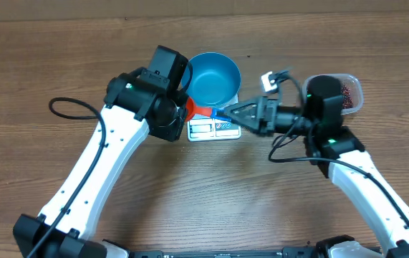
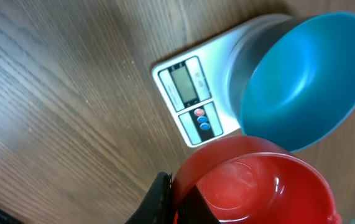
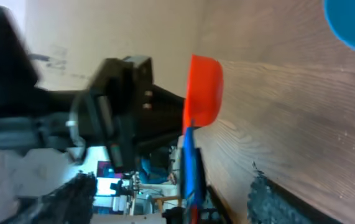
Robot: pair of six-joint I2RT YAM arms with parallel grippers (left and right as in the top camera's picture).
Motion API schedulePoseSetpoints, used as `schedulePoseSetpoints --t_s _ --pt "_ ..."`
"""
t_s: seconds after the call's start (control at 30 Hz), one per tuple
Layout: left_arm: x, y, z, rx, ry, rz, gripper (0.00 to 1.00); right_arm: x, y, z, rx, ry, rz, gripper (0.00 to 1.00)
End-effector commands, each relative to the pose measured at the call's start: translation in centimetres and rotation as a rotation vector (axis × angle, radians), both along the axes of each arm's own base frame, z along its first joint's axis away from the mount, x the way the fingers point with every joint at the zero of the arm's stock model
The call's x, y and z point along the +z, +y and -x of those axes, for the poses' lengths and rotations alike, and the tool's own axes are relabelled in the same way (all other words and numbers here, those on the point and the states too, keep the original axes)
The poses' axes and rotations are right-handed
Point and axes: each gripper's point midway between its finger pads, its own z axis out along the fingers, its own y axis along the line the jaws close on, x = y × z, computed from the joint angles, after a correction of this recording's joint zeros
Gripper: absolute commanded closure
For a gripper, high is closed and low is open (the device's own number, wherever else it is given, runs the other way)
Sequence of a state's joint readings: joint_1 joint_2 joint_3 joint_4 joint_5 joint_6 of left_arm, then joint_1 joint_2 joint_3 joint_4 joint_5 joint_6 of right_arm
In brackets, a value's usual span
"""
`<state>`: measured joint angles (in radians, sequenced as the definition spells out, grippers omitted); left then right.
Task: Scoop item into bowl and weigh 150g on scale
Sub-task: 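Grasp the scoop's blue handle with the right gripper from the left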
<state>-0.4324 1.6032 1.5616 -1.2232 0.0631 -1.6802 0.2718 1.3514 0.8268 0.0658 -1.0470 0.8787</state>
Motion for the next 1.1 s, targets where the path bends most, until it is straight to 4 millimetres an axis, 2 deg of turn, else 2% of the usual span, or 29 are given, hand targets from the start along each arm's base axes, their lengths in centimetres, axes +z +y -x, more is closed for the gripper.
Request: schedulePoseSetpoints --t_s 0.0,0.3,0.57,1.07 --pt "-0.7 -0.9 0.5 0.003 0.044 0.032 0.96 -0.1 1.0 -0.9 -0.070 -0.012 0.043 0.27" --pt "-0.8 -0.8 0.6 -0.022 0.049 0.022 0.96 -0.5 1.9 -0.9 -0.093 -0.010 0.064 0.50" --pt "-0.7 -1.7 1.2 -0.083 0.062 0.049 0.96 -0.6 1.7 -1.3 -0.124 0.014 0.067 0.57" --pt "-0.8 -1.9 1.7 -0.092 0.072 0.043 0.96 -0.8 1.7 -1.2 -0.127 0.036 0.066 0.82"
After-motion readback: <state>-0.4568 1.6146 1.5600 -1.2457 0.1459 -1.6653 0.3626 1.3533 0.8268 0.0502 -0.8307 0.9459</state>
